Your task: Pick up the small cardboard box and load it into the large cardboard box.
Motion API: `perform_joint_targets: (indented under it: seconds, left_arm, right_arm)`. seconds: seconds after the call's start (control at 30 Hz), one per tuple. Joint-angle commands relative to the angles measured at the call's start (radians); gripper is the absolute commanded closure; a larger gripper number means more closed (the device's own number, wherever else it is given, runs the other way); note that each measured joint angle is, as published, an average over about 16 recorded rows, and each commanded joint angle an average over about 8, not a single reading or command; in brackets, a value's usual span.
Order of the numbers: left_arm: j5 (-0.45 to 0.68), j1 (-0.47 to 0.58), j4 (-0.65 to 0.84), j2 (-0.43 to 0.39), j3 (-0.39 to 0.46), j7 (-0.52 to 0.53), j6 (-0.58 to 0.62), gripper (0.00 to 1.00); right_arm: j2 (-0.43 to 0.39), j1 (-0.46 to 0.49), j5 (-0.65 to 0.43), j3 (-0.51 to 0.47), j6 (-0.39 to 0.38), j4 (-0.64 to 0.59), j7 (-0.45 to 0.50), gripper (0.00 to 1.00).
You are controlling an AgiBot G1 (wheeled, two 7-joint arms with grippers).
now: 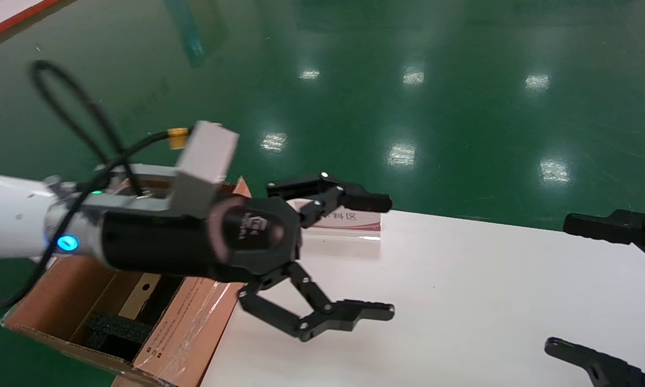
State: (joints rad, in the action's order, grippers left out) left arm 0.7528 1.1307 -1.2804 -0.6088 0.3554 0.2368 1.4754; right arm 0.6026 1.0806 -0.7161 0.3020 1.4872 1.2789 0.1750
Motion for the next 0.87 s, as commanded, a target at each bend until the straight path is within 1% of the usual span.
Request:
perform_joint_targets:
  seconds: [0.03,0.13,0.23,0.87]
  left_arm:
    - [-0.017,-0.045,-0.003,-0.002,-0.062,-0.038,0.016,0.00]
    - [-0.031,-0.083,-0.005,-0.003,-0.114,-0.062,0.028,0.00]
    - [-0.039,-0.102,-0.006,-0.004,-0.140,-0.071,0.035,0.00]
    - [-0.027,-0.067,-0.004,-0.003,-0.090,-0.053,0.024,0.00]
  right_arm:
    - [0.000,0.000,0.000,0.000,0.000,0.000,0.000,0.00]
    - [0.000,0.000,0.000,0.000,0.000,0.000,0.000,0.00]
    - [0.000,0.000,0.000,0.000,0.000,0.000,0.000,0.00]
    - [0.000,0.000,0.000,0.000,0.000,0.000,0.000,0.00]
